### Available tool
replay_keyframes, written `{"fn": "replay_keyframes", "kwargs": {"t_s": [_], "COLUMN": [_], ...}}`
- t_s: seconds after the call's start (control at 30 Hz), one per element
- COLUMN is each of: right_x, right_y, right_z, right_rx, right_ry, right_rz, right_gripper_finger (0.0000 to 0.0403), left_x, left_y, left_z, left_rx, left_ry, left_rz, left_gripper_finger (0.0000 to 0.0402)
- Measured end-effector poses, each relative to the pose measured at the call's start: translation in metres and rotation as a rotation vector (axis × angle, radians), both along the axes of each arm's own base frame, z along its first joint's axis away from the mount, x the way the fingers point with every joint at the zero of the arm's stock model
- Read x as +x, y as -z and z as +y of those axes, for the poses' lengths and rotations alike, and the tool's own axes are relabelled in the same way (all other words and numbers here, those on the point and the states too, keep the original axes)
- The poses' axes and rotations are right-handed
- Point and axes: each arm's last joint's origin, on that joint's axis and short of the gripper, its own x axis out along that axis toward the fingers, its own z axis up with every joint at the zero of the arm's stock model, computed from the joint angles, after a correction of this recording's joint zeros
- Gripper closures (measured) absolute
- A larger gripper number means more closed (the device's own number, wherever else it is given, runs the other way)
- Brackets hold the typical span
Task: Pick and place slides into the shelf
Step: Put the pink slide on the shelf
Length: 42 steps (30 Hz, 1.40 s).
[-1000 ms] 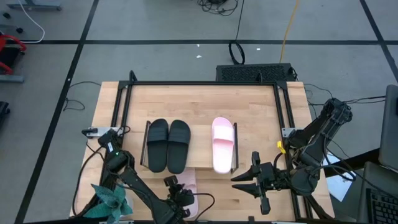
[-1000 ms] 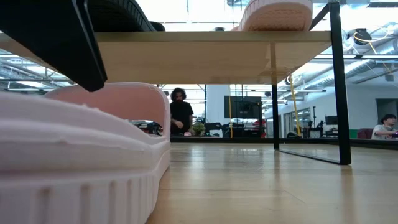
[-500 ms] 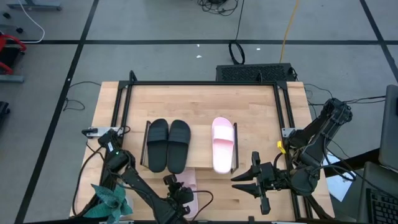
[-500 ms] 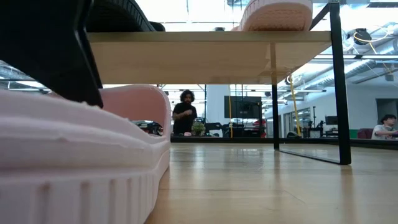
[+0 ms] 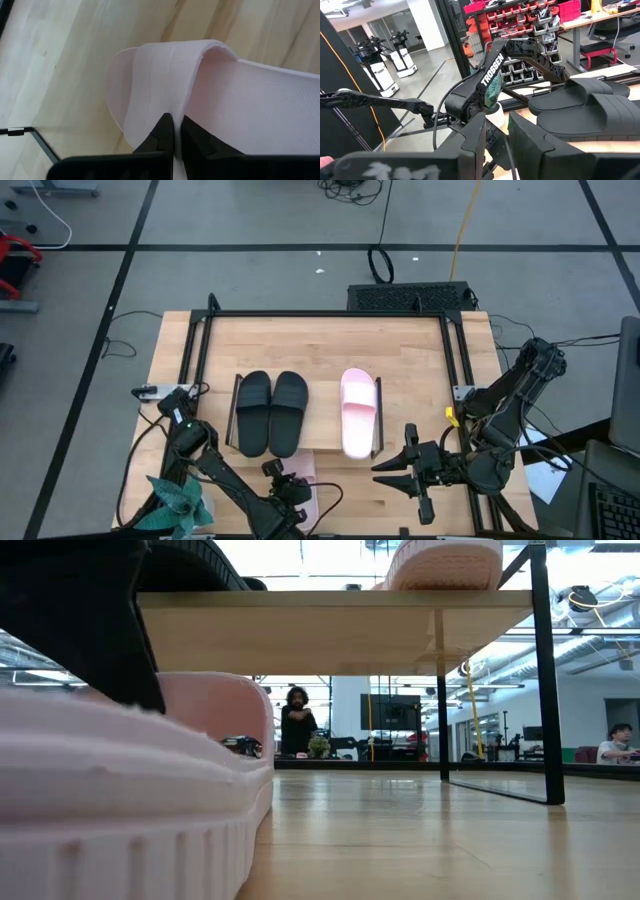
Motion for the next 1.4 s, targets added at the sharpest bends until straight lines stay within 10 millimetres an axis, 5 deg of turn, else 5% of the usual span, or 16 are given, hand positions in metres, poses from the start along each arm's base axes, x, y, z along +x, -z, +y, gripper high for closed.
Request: {"fn": "replay_keyframes", "kwargs": {"t_s": [0.37, 1.0, 1.4], "right_x": [0.000, 0.008, 0.008], "right_y": [0.000, 0.000, 0.000], "right_z": [0.000, -0.008, -0.010], "right_rx": [-0.001, 0.003, 0.001], "right_ry": [0.000, 0.041, 0.066], "right_rz": [0.001, -0.001, -0.004], "right_gripper_finger": [0.0328, 0.0328, 0.0328], "left_x": [-0.006, -0.016, -0.015], "left_y": [-0.020, -0.124, -0.126], "left_z": [-0.018, -0.025, -0.025], "left_rx": [-0.086, -0.217, -0.207], "left_ry": [-0.033, 0.053, 0.083], "left_rz": [-0.056, -0.304, -0.305], "left_gripper_finger": [0.0399, 0.0401, 0.0402]}}
